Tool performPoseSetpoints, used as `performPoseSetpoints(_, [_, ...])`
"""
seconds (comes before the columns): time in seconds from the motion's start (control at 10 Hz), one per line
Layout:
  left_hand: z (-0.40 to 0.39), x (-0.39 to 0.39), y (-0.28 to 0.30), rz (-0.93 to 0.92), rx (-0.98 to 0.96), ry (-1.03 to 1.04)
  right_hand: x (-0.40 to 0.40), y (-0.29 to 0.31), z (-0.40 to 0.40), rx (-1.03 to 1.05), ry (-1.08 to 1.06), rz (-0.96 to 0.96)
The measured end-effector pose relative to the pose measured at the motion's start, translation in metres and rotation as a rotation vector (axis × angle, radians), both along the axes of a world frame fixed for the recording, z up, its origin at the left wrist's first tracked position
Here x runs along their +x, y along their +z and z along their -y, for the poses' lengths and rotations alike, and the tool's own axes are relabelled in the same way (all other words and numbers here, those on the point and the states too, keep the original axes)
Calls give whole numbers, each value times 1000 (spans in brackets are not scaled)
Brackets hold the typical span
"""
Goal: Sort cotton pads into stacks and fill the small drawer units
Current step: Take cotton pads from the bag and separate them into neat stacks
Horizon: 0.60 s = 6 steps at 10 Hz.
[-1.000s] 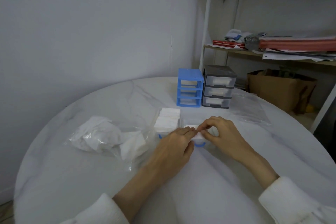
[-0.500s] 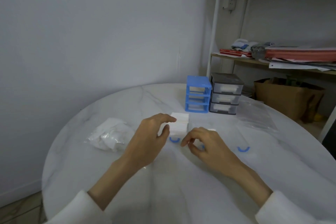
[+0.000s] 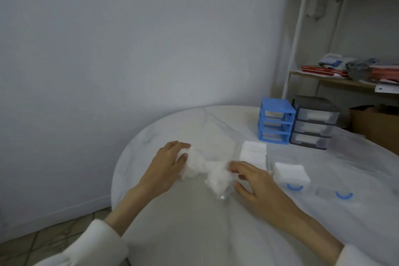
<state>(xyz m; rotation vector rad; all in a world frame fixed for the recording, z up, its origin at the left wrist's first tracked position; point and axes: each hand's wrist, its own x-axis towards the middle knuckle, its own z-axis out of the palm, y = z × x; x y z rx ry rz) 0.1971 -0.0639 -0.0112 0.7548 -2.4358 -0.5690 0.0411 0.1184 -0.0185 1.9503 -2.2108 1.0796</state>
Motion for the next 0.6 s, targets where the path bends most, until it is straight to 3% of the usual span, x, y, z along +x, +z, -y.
performPoseSetpoints(0.3, [0,8,-3,-39,15,-13,9,6,21,325,13,-17])
performPoseSetpoints(0.4, [4,11,-6,3,-69,-22,14,14,23,340,18,7])
performPoseSetpoints(0.5, [2,12,-9,25,-127,-40,17,20,34,321,66,153])
performPoseSetpoints(0.6, [1,12,-9,18,-134,-29,-3,-9,30,264,-106,45])
